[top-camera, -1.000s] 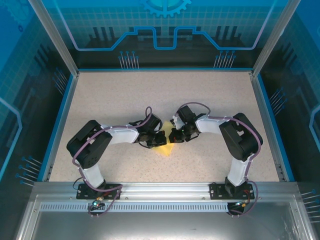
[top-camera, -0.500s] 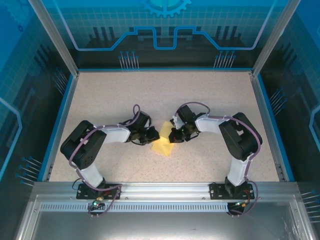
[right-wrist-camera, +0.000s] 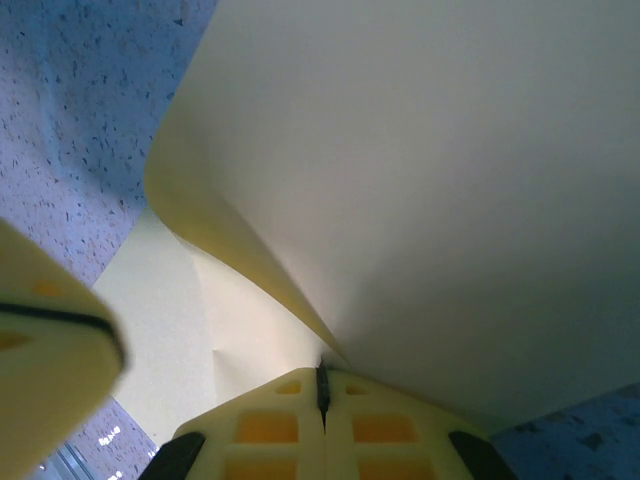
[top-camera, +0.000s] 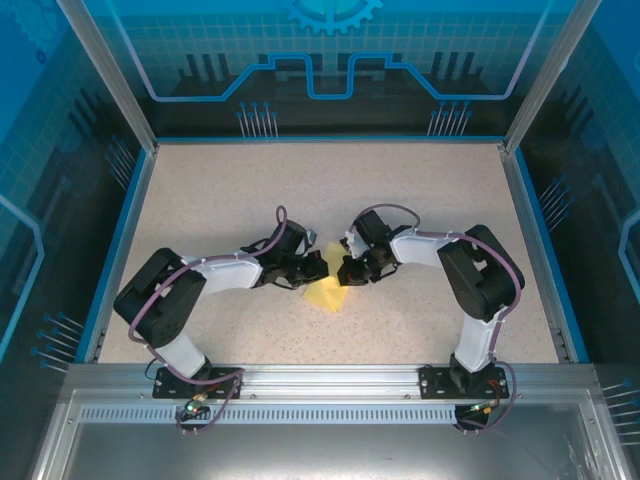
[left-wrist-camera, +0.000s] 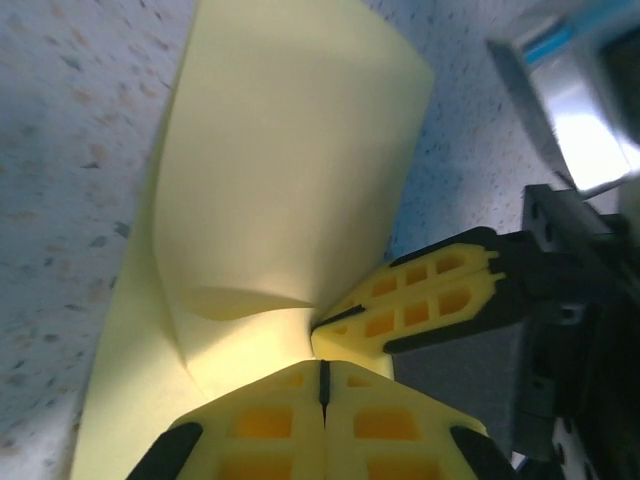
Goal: Fold a paper plane with a square sheet of paper (pick it up from the middle)
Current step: Fold the triangle a second time at the center of the table.
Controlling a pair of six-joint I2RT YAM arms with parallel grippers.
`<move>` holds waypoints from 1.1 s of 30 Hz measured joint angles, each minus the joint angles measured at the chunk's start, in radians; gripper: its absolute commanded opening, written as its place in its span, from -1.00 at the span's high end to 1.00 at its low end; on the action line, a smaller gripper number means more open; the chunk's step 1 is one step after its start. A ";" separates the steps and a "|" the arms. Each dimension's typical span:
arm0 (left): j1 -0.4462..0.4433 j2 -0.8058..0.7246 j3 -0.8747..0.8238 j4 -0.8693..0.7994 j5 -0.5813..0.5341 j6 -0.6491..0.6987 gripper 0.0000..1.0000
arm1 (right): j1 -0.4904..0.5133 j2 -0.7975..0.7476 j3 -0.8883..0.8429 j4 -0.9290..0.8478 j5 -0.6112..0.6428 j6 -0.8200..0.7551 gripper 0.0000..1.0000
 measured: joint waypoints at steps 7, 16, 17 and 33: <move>0.003 0.084 0.040 -0.032 -0.010 0.006 0.97 | 0.000 0.003 0.004 -0.005 0.000 0.000 0.95; 0.064 0.108 0.060 -0.058 -0.016 0.009 0.96 | -0.001 0.006 0.006 -0.008 -0.001 0.000 0.96; 0.068 0.108 0.063 -0.065 -0.018 0.017 0.96 | -0.001 0.006 0.006 -0.008 -0.001 0.000 0.96; 0.037 -0.010 0.052 -0.064 0.003 0.087 1.00 | -0.001 0.004 0.006 -0.008 -0.001 0.000 0.96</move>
